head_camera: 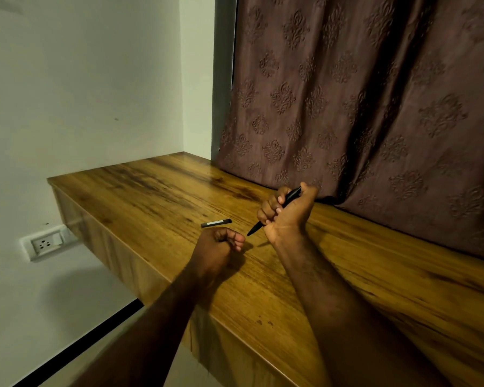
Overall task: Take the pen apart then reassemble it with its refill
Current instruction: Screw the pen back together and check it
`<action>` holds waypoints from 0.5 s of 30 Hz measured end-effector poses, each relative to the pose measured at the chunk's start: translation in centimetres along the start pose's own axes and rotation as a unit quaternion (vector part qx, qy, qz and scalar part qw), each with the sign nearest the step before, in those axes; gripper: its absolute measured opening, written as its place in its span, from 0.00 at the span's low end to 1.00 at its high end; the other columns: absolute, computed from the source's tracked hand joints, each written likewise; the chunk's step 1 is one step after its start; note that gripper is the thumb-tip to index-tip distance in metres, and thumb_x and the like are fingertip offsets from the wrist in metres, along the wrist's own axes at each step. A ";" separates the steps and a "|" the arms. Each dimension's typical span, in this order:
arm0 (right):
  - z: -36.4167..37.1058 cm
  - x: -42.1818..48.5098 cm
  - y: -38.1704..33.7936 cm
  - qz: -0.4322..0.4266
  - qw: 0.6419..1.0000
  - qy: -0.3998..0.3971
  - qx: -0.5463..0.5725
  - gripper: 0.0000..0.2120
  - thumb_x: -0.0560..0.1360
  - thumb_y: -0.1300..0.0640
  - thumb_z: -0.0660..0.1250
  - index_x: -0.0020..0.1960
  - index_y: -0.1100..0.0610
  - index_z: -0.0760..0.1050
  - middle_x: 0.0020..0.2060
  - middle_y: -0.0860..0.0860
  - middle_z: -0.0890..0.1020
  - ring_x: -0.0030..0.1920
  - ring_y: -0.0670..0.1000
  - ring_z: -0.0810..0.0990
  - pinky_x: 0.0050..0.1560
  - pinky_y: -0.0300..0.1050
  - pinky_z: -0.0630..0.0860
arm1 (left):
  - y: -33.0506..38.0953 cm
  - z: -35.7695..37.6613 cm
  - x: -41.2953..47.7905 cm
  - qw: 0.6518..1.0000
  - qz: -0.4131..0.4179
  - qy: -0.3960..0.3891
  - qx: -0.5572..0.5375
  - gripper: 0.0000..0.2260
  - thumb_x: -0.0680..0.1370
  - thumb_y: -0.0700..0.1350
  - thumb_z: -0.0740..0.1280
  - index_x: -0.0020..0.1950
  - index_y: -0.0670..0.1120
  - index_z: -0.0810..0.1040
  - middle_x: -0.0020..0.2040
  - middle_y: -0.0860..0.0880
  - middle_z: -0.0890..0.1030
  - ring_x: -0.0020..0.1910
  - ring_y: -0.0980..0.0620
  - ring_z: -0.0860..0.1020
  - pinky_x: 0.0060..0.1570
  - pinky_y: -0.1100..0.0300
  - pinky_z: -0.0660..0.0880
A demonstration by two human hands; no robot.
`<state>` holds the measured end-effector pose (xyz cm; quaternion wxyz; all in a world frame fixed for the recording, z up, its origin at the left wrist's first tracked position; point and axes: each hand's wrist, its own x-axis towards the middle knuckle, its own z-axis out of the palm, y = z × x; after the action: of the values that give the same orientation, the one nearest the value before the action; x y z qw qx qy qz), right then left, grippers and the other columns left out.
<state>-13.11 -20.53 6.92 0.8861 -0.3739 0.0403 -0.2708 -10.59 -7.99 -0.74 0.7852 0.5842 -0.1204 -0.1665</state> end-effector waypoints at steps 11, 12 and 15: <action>0.0 0.0 0.0 0.012 1.000 -0.003 -0.010 0.24 0.73 0.39 0.51 0.27 0.55 0.62 0.17 0.48 0.59 0.18 0.48 0.53 0.25 0.34 0.51 | 0.7 0.5 -0.9 1.000 0.004 0.007 0.027 0.10 0.74 0.26 0.58 0.42 0.34 0.77 0.31 0.42 0.81 0.28 0.49 0.75 0.30 0.61 0.71; 0.0 -0.1 0.0 0.013 1.000 0.002 -0.012 0.24 0.73 0.40 0.51 0.26 0.55 0.62 0.17 0.48 0.58 0.19 0.48 0.53 0.25 0.34 0.51 | 0.8 0.7 -1.0 1.000 -0.004 -0.001 0.002 0.09 0.75 0.26 0.57 0.42 0.34 0.76 0.30 0.41 0.79 0.25 0.51 0.73 0.28 0.64 0.69; 0.0 -0.1 0.2 0.018 1.000 0.006 -0.013 0.25 0.74 0.39 0.51 0.26 0.55 0.62 0.17 0.48 0.59 0.19 0.47 0.53 0.25 0.34 0.51 | 1.3 1.0 -1.3 0.999 -0.007 -0.035 -0.041 0.08 0.78 0.30 0.57 0.43 0.36 0.74 0.31 0.43 0.72 0.25 0.56 0.69 0.24 0.68 0.65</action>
<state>-13.12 -20.33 6.74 0.8857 -0.3827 0.0555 -0.2569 -11.98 -8.02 0.78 0.8027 0.5459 -0.1368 -0.1973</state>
